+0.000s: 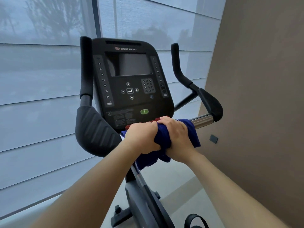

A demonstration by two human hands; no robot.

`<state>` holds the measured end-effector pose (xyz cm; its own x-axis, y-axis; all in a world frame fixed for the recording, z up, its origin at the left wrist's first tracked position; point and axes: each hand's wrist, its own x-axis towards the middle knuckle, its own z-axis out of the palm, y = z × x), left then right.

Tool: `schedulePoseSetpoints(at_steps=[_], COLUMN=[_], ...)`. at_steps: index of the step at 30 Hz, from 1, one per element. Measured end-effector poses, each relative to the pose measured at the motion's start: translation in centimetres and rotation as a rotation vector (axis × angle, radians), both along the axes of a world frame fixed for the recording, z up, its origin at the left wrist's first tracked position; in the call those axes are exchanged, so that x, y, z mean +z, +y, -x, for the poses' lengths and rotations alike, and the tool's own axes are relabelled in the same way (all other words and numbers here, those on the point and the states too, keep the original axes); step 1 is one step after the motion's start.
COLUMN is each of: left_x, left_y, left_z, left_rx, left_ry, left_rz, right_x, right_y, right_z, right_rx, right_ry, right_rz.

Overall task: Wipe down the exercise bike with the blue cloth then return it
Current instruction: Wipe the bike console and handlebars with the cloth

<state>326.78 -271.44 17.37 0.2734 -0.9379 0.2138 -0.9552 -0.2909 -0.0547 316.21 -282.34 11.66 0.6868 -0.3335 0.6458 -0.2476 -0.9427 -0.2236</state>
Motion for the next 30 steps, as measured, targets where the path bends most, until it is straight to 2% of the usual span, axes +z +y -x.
schedulePoseSetpoints(at_steps=[3, 6, 9, 11, 13, 16, 22, 25, 30], left_x=[-0.7, -1.8, -2.6, -2.7, -2.5, -2.1, -2.4, -2.8, -2.9], left_y=[0.4, 0.7, 0.8, 0.6, -0.1, -1.7, -4.9, -6.2, -6.7], left_z=[1.0, 2.2, 3.0, 3.2, 3.5, 4.1, 5.9, 6.4, 6.8], left_rx=[0.002, 0.028, 0.069, 0.093, 0.137, 0.227, 0.326, 0.385, 0.482], left_ry=[-0.141, -0.298, -0.342, -0.335, -0.309, -0.270, -0.288, -0.310, -0.315], left_rz=[0.097, 0.177, 0.209, 0.202, 0.183, 0.156, 0.210, 0.255, 0.238], right_x=[-1.2, -1.6, -0.6, 0.3, 1.0, 1.4, 0.9, 1.7, 1.4], right_y=[0.9, 2.1, 2.2, 1.2, -0.3, -2.6, -6.7, -8.4, -8.3], right_z=[0.8, 2.4, 4.0, 4.6, 4.8, 4.4, 4.2, 3.8, 3.5], right_rx=[-0.043, 0.027, 0.135, 0.125, 0.085, 0.121, 0.092, 0.158, 0.231], right_ry=[-0.012, -0.011, -0.017, -0.058, -0.042, 0.144, 0.306, 0.323, 0.213], right_rz=[-0.004, -0.096, -0.277, -0.294, -0.247, -0.189, 0.392, 0.400, 0.309])
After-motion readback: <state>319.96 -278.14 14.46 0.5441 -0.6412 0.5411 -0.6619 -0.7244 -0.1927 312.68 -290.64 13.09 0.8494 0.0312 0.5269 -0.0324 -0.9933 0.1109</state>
